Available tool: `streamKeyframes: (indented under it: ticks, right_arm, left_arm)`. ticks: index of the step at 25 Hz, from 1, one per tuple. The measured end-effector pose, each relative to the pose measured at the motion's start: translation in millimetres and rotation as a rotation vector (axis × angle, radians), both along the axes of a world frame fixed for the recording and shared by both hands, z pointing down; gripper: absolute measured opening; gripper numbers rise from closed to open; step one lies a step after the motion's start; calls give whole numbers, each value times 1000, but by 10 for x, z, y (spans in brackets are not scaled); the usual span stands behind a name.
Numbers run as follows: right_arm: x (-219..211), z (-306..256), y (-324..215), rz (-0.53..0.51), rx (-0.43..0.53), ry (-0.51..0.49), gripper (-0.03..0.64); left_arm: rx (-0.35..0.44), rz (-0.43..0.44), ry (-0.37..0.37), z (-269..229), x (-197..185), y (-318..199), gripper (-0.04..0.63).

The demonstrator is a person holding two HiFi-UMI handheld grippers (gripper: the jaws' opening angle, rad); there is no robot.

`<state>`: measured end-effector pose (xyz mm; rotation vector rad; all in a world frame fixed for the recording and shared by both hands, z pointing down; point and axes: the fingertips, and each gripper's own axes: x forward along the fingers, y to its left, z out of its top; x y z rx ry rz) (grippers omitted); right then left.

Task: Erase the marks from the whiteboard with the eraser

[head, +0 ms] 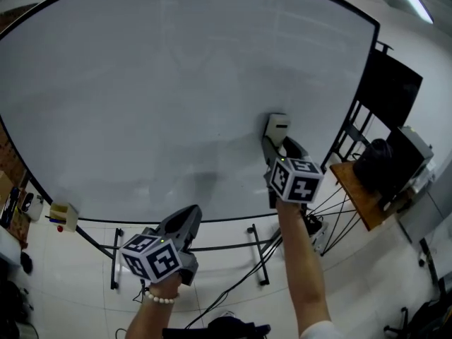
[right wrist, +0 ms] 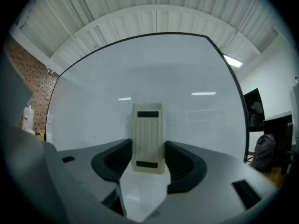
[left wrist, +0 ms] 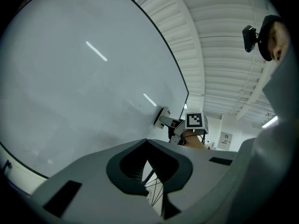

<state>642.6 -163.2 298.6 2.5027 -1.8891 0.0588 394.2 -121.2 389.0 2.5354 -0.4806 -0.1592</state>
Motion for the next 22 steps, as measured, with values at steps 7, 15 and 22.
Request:
streamKeyframes:
  ticks: [7,15,22]
  right_arm:
    - [-762,11,-299,-7,-7,0,252]
    - [-1530,-36,-626,-5,0,-1,252]
    - [-2172,1,-896,-22,-8,-5,252]
  left_arm:
    - [-4,-43,-11,-11,-773,-208,-11]
    - [2,-77,-13,-75,-1490,-463,-11]
    - [-14,-109,-8,-53,-2117,-678,-11]
